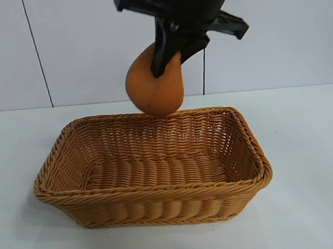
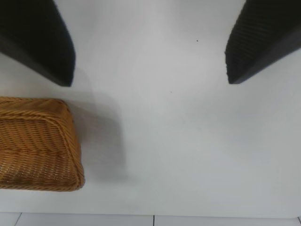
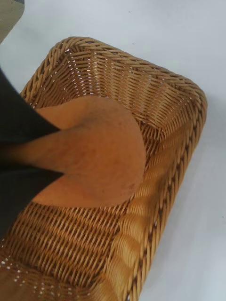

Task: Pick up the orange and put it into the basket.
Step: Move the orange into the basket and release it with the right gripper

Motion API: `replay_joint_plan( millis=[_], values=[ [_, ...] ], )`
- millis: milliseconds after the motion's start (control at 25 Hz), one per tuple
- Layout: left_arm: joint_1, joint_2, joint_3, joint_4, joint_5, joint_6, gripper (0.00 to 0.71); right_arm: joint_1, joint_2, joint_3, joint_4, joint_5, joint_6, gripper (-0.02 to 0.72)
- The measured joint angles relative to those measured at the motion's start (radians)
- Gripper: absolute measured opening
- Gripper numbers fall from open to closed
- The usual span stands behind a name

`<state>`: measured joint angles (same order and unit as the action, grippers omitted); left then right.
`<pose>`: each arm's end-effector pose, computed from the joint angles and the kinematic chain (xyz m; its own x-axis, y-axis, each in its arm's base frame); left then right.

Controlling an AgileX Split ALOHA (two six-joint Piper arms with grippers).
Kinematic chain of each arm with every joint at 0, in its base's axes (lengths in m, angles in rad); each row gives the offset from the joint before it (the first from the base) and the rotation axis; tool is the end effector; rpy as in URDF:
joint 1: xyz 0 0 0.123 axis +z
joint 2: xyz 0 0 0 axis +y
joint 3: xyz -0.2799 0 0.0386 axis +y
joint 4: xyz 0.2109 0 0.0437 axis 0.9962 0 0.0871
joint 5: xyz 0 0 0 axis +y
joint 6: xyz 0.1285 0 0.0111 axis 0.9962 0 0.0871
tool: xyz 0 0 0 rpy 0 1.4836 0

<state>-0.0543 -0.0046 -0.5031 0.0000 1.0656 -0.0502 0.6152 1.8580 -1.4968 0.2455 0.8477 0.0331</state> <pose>-0.0021 0.0001 0.2424 -0.4550 -0.0255 -0.8901 0.0315 0.9985 -0.0447 0.3014 0.2418 0.2334 -0.8404 -0.3578 -0.4071 -0.4786 0.8424 0.2476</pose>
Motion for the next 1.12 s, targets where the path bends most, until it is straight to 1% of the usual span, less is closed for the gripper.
replay_joint_plan(
  millis=[120,360,440,480,520,600,640,720,800,840,880,960,1000,1080,1120],
  values=[
    [0.0,0.0,0.0,0.0,0.0,0.0,0.618,0.01,0.078,0.0,0.0,-0.031,0.001,0.022],
    [0.0,0.0,0.0,0.0,0.0,0.0,0.618,0.01,0.242,0.0,0.0,-0.148,0.003,0.022],
    [0.0,0.0,0.0,0.0,0.0,0.0,0.618,0.01,0.268,0.0,0.007,-0.155,0.003,0.024],
    [0.0,0.0,0.0,0.0,0.0,0.0,0.618,0.01,0.272,0.0,0.011,-0.158,0.003,0.038],
    [0.0,0.0,0.0,0.0,0.0,0.0,0.618,0.01,0.272,0.0,0.015,-0.161,0.003,0.071],
    [0.0,0.0,0.0,0.0,0.0,0.0,0.618,0.01,0.265,0.0,0.019,-0.166,0.003,0.2],
    [0.0,0.0,0.0,0.0,0.0,0.0,0.618,0.01,0.261,0.0,0.019,-0.166,0.003,0.277],
    [0.0,0.0,0.0,0.0,0.0,0.0,0.618,0.01,0.247,-0.001,0.019,-0.159,0.003,0.473],
    [0.0,0.0,0.0,0.0,0.0,0.0,0.618,0.01,0.23,-0.018,0.008,-0.127,0.003,0.581],
    [0.0,0.0,0.0,0.0,0.0,0.0,0.618,0.01,0.22,-0.037,-0.005,-0.094,0.003,0.608],
    [0.0,0.0,0.0,0.0,0.0,0.0,0.618,0.01,0.211,-0.065,-0.02,-0.066,0.006,0.624],
    [0.0,0.0,0.0,0.0,0.0,0.0,0.618,0.01,0.197,-0.134,-0.07,0.019,0.019,0.638],
    [0.0,0.0,0.0,0.0,0.0,0.0,0.618,0.01,0.193,-0.179,-0.095,0.085,0.023,0.643],
    [0.0,0.0,0.0,0.0,0.0,0.0,0.618,0.01,0.189,-0.271,-0.15,0.188,0.027,0.643],
    [0.0,0.0,0.0,0.0,0.0,0.0,0.618,0.01,0.189,-0.306,-0.177,0.256,0.03,0.643]
  ],
)
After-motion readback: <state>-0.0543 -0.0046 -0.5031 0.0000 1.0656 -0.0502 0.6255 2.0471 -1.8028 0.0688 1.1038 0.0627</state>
